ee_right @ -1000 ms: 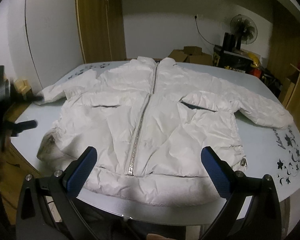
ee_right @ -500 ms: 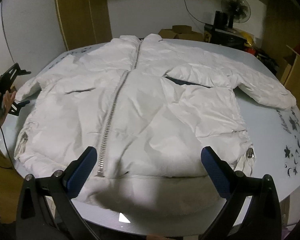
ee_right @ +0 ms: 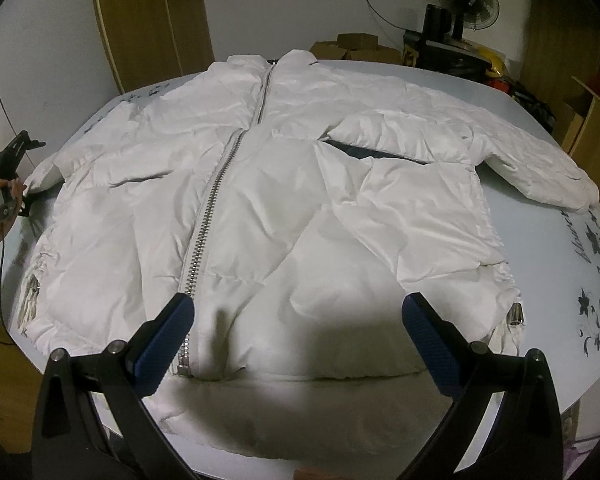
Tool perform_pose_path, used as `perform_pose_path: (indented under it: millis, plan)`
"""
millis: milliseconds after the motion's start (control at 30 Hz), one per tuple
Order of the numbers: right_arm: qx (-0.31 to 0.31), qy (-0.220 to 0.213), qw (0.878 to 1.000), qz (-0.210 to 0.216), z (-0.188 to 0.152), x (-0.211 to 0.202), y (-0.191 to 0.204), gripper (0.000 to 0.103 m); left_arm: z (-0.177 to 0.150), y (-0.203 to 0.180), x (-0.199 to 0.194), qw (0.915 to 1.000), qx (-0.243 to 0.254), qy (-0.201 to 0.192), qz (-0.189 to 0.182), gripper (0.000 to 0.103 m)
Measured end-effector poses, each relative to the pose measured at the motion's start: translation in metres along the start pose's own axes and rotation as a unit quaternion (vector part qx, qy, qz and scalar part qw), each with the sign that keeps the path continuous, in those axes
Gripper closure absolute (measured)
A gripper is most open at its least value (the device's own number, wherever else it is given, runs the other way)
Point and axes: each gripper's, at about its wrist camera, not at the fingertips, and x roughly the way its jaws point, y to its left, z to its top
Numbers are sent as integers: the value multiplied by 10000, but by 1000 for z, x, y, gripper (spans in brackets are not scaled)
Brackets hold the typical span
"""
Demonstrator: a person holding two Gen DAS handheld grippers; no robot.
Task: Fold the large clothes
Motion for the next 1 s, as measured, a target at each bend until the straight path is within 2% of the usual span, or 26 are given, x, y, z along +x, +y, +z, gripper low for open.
perform_pose_path:
  millis: [33, 133, 200, 300, 400, 467, 533, 567, 667, 767, 833, 900, 1000]
  plan:
    - [7, 5, 10000, -6, 0, 0, 1, 0, 4, 0, -3, 10000, -9, 8, -18, 21]
    - [45, 7, 10000, -6, 2, 0, 2, 0, 26, 6, 1, 10000, -36, 8, 27, 52]
    - [71, 28, 10000, 15, 3, 0, 4, 0, 34, 9, 7, 9994, 46, 80, 325, 91]
    - [19, 110, 9998, 189, 12, -5, 9, 0, 42, 11, 5, 9990, 138, 122, 410, 93]
    - [-85, 172, 9980, 602, 44, -15, 29, 0, 42, -20, -14, 9939, 939, -201, 535, 93]
    - [-117, 158, 9975, 674, 73, -17, 49, 0, 35, -57, -34, 9810, 1746, -530, 662, 93]
    - [-134, 181, 9978, 619, 107, -8, 75, 0, 28, -84, -47, 9711, 2181, -685, 682, 93]
    - [-138, 220, 9981, 558, 125, 2, 89, 0, 22, -105, -57, 9638, 2466, -787, 640, 93]
    - [-82, 424, 9983, 385, 177, 59, 143, 0, 5, -150, -76, 9489, 2957, -958, 550, 93]
    - [-348, 556, 9973, -326, 215, 132, 207, 0, -20, -184, -91, 9320, 3401, -1132, 539, 93]
    - [-581, 645, 9943, -623, 226, 172, 241, 0, -35, -197, -101, 9253, 3578, -1161, 485, 93]
    - [-778, 723, 9917, -723, 227, 195, 267, 0, -53, -210, -107, 9185, 3744, -1189, 451, 94]
    - [-1529, 1107, 9805, -555, 215, 226, 309, 0, -81, -233, -111, 9116, 3967, -1020, 337, 94]
